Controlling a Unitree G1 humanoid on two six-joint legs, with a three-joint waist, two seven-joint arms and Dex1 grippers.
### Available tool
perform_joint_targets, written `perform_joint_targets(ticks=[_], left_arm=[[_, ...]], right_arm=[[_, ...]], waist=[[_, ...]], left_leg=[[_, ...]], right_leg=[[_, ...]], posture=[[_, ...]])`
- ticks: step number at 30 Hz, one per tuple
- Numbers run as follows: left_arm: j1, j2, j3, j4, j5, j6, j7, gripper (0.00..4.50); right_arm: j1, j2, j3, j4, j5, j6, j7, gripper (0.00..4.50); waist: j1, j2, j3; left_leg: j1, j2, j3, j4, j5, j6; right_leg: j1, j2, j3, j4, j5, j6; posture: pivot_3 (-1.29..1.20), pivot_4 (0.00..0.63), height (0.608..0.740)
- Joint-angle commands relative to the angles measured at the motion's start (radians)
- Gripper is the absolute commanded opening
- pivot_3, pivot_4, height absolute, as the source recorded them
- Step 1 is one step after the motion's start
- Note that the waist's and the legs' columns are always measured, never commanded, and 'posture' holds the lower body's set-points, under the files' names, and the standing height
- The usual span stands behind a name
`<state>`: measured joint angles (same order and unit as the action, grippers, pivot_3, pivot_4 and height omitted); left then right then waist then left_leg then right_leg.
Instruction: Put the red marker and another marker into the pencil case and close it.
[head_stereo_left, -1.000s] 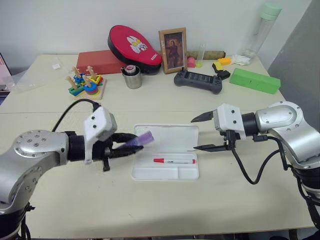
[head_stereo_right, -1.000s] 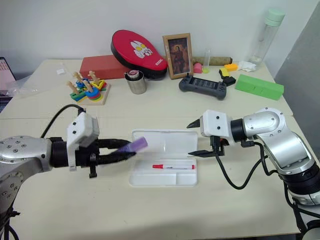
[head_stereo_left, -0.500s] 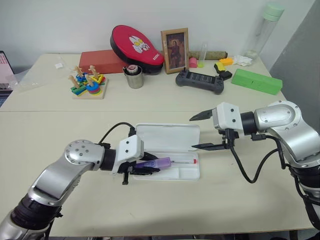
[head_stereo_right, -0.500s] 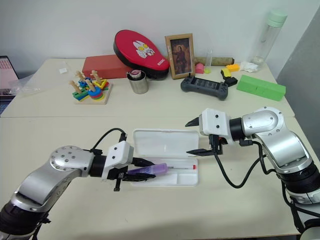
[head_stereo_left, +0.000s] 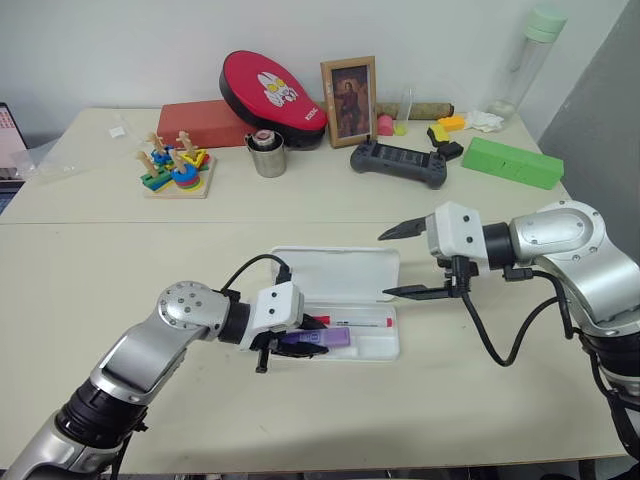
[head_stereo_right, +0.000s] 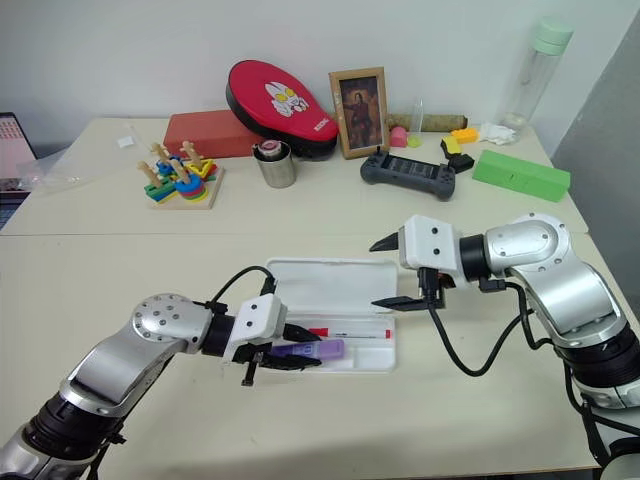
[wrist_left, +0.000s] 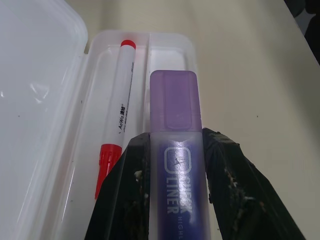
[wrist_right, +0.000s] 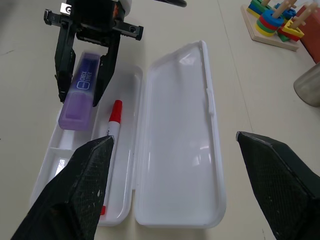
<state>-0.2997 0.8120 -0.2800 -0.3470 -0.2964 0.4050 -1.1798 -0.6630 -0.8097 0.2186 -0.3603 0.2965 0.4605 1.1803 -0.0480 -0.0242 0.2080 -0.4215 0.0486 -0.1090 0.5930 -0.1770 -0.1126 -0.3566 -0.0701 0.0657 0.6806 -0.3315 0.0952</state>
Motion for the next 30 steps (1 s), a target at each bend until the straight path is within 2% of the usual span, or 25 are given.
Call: perform_joint_targets(ticks=[1,3,5,13,19,24,30], left_arm=[[-0.006,-0.008,-0.002,-0.011,0.017,-0.026,0.002,1.22],[-0.003,-0.009,-0.001,-0.013,0.016,-0.027,-0.006,1.22],[0.002,-0.009,0.001,-0.016,0.012,-0.031,-0.016,1.93],[0.008,-0.005,0.022,-0.035,0.004,-0.036,-0.023,3.35],[0.001,0.013,0.123,-0.104,-0.092,0.039,-0.006,4.47],[0.0,0.052,0.258,-0.196,-0.191,0.141,0.038,4.49],[0.05,0.163,0.417,-0.306,-0.332,0.247,0.022,4.49]], right_arm=[[-0.011,-0.006,-0.029,-0.03,0.01,-0.002,-0.004,4.11],[-0.012,-0.005,-0.029,-0.029,0.011,-0.002,-0.004,4.11],[-0.012,-0.004,-0.028,-0.03,0.011,-0.003,-0.005,4.11],[-0.013,-0.003,-0.029,-0.029,0.011,-0.002,-0.008,4.11],[-0.013,-0.014,-0.037,-0.022,0.005,0.002,-0.011,4.11],[-0.002,-0.048,-0.051,0.007,-0.017,-0.006,-0.011,4.11],[0.04,-0.094,-0.056,0.052,-0.056,-0.043,-0.011,4.11]], waist=[[0.0,0.0,0.0],[0.0,0.0,0.0],[0.0,0.0,0.0],[0.0,0.0,0.0],[0.0,0.0,0.0],[-0.001,0.0,0.0],[-0.002,0.0,0.0]], left_leg=[[0.0,0.0,0.0,0.0,0.0,0.0],[0.0,0.0,0.0,0.0,0.0,0.0],[0.0,0.0,0.0,0.0,0.0,0.0],[0.0,0.0,0.0,0.0,0.0,0.0],[0.0,0.0,0.0,0.0,0.0,0.0],[0.0,0.0,0.0,0.0,0.0,0.0],[0.0,0.0,0.0,0.0,0.0,0.0]], right_leg=[[0.0,0.0,0.0,0.0,0.0,0.0],[0.0,0.0,0.0,0.0,0.0,0.0],[0.0,0.0,0.0,0.0,0.0,0.0],[0.0,0.0,0.0,0.0,0.0,0.0],[0.0,0.0,0.0,0.0,0.0,0.0],[0.0,0.0,0.0,0.0,0.0,0.0],[0.0,0.0,0.0,0.0,0.0,0.0]], posture=[[0.0,0.15,0.74],[0.0,0.15,0.74],[0.0,0.15,0.74],[0.0,0.15,0.74],[0.0,0.15,0.74],[0.0,0.15,0.74],[0.0,0.15,0.74]])
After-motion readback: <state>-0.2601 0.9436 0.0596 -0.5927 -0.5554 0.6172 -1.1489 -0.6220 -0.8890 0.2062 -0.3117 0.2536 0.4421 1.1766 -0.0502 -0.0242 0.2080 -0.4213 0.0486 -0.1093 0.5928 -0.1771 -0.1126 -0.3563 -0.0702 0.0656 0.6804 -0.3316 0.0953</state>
